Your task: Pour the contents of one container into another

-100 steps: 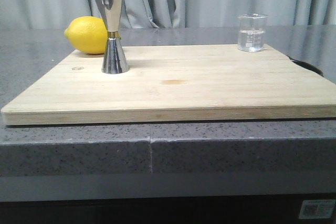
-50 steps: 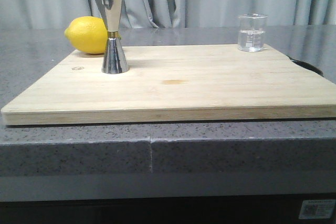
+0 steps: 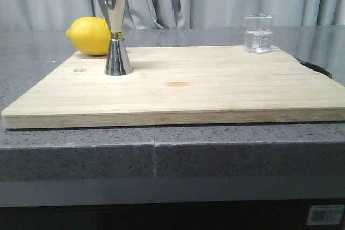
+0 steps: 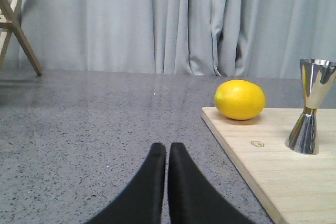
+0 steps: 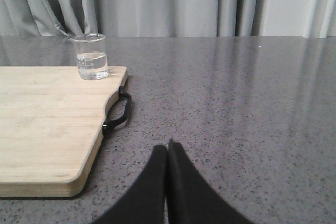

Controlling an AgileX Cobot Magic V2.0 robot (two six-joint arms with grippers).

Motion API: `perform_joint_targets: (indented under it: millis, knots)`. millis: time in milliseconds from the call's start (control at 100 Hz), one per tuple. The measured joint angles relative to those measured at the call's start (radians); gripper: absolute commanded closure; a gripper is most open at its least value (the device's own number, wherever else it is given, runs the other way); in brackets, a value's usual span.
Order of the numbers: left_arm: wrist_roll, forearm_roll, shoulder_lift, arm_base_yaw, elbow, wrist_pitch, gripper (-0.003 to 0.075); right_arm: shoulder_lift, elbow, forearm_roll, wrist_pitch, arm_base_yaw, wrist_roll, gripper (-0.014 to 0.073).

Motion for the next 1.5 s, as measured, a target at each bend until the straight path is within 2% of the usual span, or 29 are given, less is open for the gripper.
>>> perform_joint_targets:
  millis: [930,1200,1370,1500]
  knots:
    - [0.000,0.000,0.000,0.000,0.000,0.000,0.0739,0.000,0.000,0.002,-0.025,0.000,0.000,0.0661]
    - [0.000,-0.140,0.000,0.000,-0.002,-0.090,0.0739,0.000,-0.002,0.020,-0.119,0.000,0.000,0.0661]
    - [0.000,-0.176,0.000,0.000,-0.075,-0.006,0.0739,0.000,-0.070,0.064,-0.070,0.000,0.000,0.0661]
    - [0.000,-0.179,0.040,-0.002,-0.203,0.055,0.0739,0.002,-0.178,0.071,-0.009,0.000,0.000,0.0661]
